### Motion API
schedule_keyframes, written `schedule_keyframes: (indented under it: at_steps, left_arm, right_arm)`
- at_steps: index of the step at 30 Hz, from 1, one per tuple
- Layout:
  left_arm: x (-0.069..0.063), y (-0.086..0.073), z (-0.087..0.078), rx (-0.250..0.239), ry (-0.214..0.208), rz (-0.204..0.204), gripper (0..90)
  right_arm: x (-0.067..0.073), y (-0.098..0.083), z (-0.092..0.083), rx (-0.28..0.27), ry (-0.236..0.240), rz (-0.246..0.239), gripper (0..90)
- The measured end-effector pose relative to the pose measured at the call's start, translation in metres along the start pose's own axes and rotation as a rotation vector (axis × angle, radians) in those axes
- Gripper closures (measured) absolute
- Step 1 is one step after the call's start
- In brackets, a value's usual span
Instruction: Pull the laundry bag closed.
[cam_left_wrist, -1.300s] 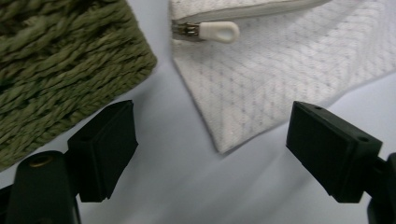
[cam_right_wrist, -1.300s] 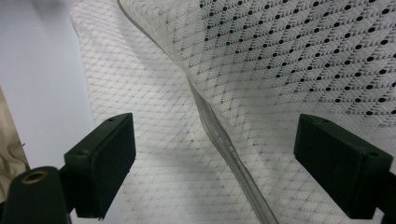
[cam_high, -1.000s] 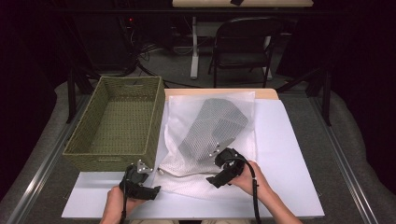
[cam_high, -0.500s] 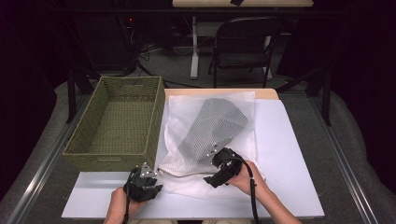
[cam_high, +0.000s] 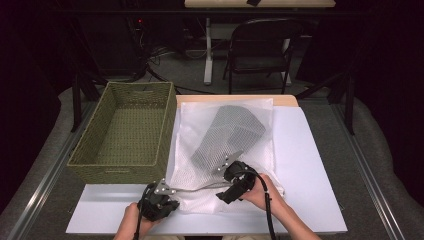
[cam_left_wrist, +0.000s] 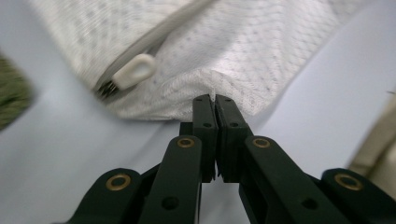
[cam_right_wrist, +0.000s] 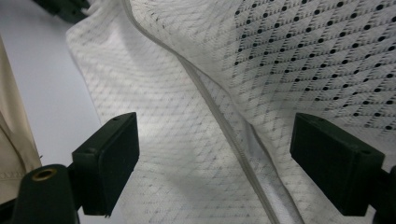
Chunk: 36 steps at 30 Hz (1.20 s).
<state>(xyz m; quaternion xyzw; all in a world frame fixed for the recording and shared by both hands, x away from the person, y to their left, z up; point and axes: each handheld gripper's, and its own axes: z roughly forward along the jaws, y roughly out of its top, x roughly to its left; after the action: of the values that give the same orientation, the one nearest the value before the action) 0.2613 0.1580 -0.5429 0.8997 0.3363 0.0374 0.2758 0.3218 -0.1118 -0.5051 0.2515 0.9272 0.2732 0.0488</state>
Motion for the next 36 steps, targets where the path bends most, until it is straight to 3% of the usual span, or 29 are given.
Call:
schedule_keyframes:
  at_steps: [1,4,6,7,9,13,18,20,27,30,33,36]
  left_arm:
    - [-0.002,0.000,0.000,0.004,-0.026,0.002,88.0]
    - [-0.008,0.002,0.002,0.011,-0.029,0.024,87.9]
    - [-0.004,0.002,0.001,0.018,-0.043,0.014,87.0]
    - [-0.003,0.002,-0.001,0.019,-0.041,0.010,82.1]
    - [0.003,0.001,-0.005,0.027,-0.055,-0.020,69.4]
    - [0.019,-0.003,-0.021,-0.015,-0.067,-0.088,63.6]
    - [0.035,-0.008,-0.033,-0.049,-0.007,-0.169,64.0]
    - [0.039,-0.010,-0.036,-0.063,-0.014,-0.196,64.0]
    - [0.043,-0.009,-0.027,-0.091,0.070,-0.269,66.3]
    - [0.043,-0.008,-0.021,-0.112,0.068,-0.287,70.5]
    - [0.040,-0.007,-0.013,-0.106,0.064,-0.277,69.3]
    - [0.037,-0.006,-0.009,-0.093,0.087,-0.256,68.4]
  right_arm:
    - [0.000,0.000,0.000,0.001,0.002,0.000,15.4]
    - [0.000,0.000,0.001,0.001,0.009,-0.010,15.4]
    - [0.000,0.000,0.001,0.001,0.016,-0.010,15.5]
    - [0.001,0.000,0.002,0.003,0.017,-0.010,15.5]
    - [0.001,-0.001,0.002,0.007,0.018,-0.015,15.5]
    - [0.003,0.000,0.000,0.000,0.015,-0.019,15.7]
    - [0.003,0.002,0.000,-0.005,0.017,-0.033,15.9]
    - [0.004,0.003,0.001,-0.004,0.018,-0.036,15.9]
    - [0.005,0.005,0.004,0.001,0.028,-0.048,16.6]
    - [0.007,0.005,0.006,0.004,0.026,-0.057,18.9]
    - [0.010,0.007,0.007,0.003,0.034,-0.056,18.8]
    - [0.012,0.009,0.007,0.001,0.039,-0.065,18.8]
